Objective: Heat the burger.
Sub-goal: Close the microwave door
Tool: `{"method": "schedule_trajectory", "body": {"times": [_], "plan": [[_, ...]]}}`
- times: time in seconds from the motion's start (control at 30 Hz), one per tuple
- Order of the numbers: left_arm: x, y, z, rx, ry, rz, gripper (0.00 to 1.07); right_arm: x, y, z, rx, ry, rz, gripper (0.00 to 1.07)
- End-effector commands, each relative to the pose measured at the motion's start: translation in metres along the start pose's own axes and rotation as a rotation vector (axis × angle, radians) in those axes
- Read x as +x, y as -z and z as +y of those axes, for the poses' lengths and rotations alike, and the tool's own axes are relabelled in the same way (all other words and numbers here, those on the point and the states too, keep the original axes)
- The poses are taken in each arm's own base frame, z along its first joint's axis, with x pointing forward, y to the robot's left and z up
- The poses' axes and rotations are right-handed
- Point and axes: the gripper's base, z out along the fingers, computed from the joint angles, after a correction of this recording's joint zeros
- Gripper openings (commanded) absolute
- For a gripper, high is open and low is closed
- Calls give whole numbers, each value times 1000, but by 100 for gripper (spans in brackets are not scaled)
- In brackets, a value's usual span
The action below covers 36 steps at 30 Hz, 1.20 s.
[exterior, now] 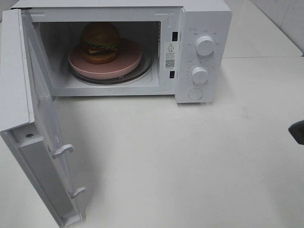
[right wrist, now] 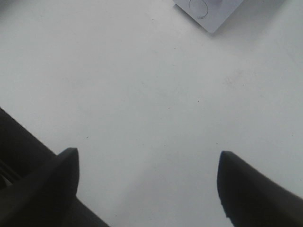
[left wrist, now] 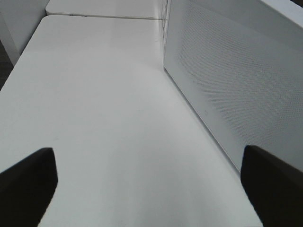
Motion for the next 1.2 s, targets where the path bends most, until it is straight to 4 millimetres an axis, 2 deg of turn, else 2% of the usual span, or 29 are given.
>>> {"method": "schedule_trajectory", "body": {"times": [0.03,0.23,0.3,0.53,0.83,1.2], "plan": [[1,2,0,5,3,-29,98,19,3,-4,17,-76,-10,76],[1,2,0,5,3,-29,98,33,7,-11,58,-158,-23,76],[1,2,0,5,3,-29,98,47,15,-16,105,-224,-55,76],[1,2,0,5,3,-29,98,67,25,-18,166,-310,-115,76],[1,2,0,5,3,-29,98,99,27,-4,187,-428,-195,76],[1,2,0,5,3,-29,98,118,29,8,199,-494,-250,76]]}}
